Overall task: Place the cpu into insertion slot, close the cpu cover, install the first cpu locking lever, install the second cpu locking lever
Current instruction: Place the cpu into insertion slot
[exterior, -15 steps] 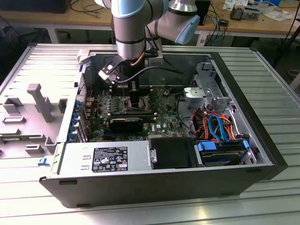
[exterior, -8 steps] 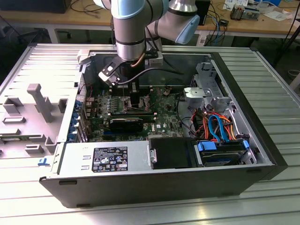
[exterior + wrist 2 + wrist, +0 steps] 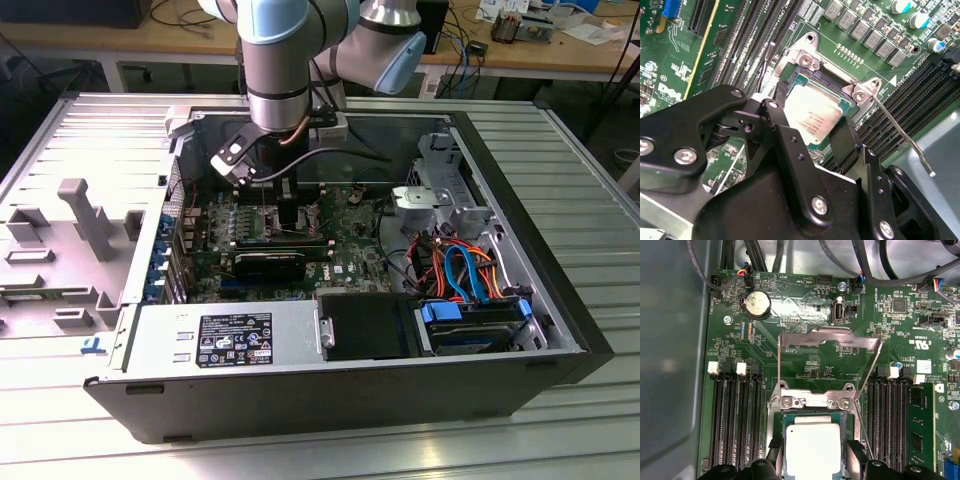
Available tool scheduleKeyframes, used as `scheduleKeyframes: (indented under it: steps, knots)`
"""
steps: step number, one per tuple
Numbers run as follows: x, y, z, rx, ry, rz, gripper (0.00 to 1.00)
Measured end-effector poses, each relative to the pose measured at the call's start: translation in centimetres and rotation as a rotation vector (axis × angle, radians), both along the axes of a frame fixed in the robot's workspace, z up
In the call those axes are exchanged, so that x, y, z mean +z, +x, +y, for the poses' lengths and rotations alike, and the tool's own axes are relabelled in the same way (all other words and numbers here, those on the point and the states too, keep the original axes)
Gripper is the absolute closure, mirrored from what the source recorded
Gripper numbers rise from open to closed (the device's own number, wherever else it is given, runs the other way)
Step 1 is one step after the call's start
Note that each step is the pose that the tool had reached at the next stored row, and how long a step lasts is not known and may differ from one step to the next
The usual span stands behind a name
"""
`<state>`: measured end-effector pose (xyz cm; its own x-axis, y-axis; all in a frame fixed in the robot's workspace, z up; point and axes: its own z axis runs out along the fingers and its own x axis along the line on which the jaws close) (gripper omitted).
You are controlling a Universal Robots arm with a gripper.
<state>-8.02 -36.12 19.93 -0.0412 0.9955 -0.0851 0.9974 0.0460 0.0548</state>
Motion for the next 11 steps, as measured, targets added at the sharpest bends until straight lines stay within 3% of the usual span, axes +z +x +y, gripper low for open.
scheduleKeyframes:
  steps: [4,8,11]
  knots:
    - [-0.02,0.1,-0.37,-0.001,0.0198,0.0002,0.38]
    - [-0.03,0.1,-0.98,-0.002,0.0226,0.0003,0.38]
    - [-0.03,0.2,-1.06,-0.002,0.0234,0.0004,0.38]
